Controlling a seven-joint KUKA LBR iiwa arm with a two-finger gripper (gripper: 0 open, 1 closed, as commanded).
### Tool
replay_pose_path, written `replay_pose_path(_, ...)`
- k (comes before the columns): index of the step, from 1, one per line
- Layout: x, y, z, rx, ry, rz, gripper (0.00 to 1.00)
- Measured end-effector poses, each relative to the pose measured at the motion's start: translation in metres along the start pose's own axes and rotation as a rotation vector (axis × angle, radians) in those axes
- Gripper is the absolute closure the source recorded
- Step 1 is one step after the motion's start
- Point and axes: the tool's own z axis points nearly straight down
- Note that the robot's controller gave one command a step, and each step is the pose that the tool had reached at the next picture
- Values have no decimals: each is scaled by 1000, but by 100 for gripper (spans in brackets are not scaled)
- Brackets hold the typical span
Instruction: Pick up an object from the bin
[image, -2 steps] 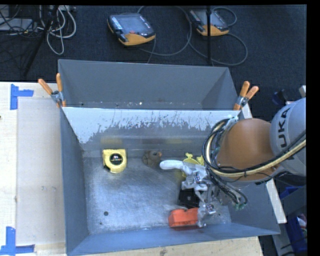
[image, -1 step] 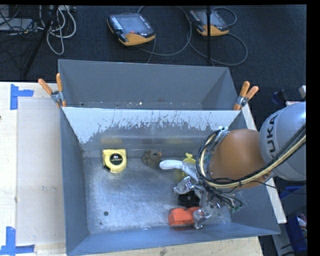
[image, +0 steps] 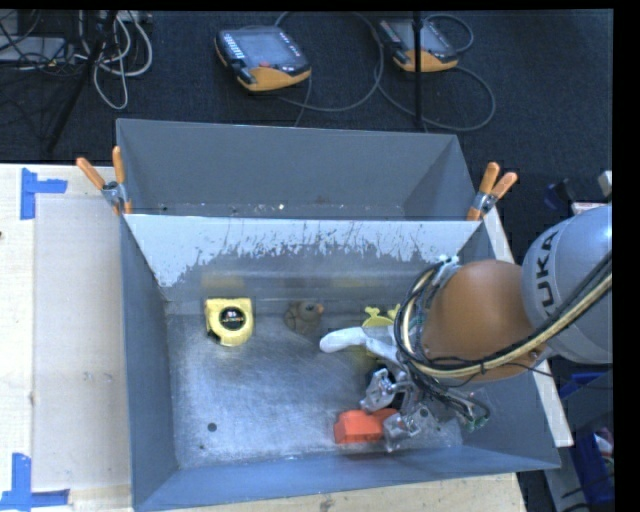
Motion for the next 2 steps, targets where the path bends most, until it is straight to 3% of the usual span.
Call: replay_pose_path(2,1,0,-3,-1,1,1,100)
